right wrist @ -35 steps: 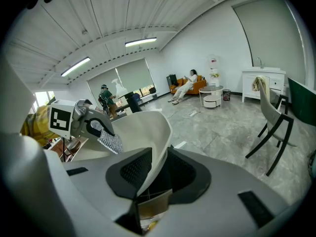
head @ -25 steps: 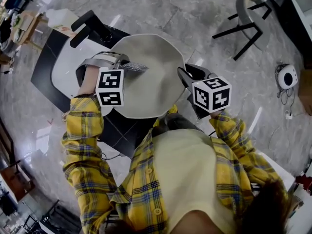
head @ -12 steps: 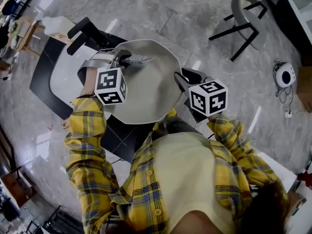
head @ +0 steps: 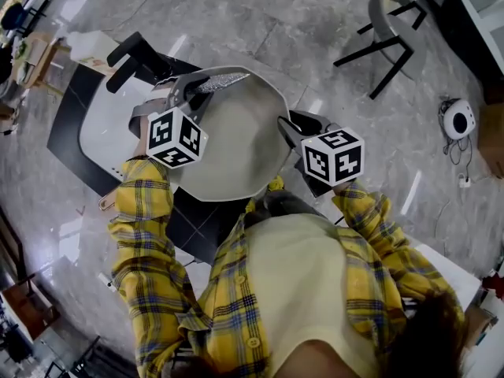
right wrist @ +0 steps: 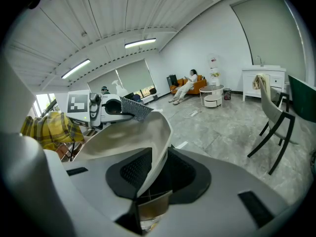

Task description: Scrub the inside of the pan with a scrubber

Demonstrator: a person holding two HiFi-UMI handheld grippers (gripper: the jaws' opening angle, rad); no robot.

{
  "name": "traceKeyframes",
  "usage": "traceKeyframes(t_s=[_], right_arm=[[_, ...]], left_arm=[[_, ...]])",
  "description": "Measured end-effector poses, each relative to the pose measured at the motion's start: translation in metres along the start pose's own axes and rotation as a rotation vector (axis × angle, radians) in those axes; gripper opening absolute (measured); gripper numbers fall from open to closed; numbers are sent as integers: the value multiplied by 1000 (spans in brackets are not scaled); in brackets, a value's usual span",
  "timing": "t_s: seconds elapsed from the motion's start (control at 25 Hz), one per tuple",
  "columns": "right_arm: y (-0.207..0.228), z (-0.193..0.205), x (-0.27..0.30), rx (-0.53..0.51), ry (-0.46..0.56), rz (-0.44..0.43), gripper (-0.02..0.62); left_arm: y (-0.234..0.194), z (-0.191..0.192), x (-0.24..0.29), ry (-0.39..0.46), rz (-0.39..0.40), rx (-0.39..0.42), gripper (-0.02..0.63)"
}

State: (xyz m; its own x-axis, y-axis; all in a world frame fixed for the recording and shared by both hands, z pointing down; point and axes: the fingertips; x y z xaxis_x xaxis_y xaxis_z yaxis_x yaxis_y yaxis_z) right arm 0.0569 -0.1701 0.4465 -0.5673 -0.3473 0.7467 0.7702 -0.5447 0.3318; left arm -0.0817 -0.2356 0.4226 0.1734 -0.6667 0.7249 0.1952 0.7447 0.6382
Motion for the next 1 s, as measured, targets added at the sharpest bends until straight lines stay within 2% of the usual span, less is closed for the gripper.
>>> traceKeyframes(t_s=[0.12,0.2,0.36,0.48,0.8,1.0], right_arm=[[0,0,1,1,2,1,67],[-1,0,2,1,1,4,67],[0,0,2,-4,0,10,67],[-1,0,1,-7,-1,13,67],[-1,-1,2,-15,-8,23,67],[-1,-1,2,-12,-3,23,67]], left_arm=[[-7,-7,-12,30,-62,-29,84],[-12,-12,-21,58,-82,-77,84],[-19,-21,-44,151,-80,-266,84],[-18,-23,-54,174,-49,-375,84],[-4,-11,-57,96,-31,-430,84],[17,3,-37,-75,35,-455,84]])
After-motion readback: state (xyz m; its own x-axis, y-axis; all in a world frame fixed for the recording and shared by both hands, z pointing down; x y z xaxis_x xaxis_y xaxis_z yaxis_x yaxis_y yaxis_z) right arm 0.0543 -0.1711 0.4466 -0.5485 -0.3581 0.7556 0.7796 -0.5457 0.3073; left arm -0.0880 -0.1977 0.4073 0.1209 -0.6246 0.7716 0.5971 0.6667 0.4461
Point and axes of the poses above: the fingertips, and each gripper's own axes: x forward along the fingers, y to its right, z out of its underside, and after that the axes turned 15 degrees about -y, right-handed
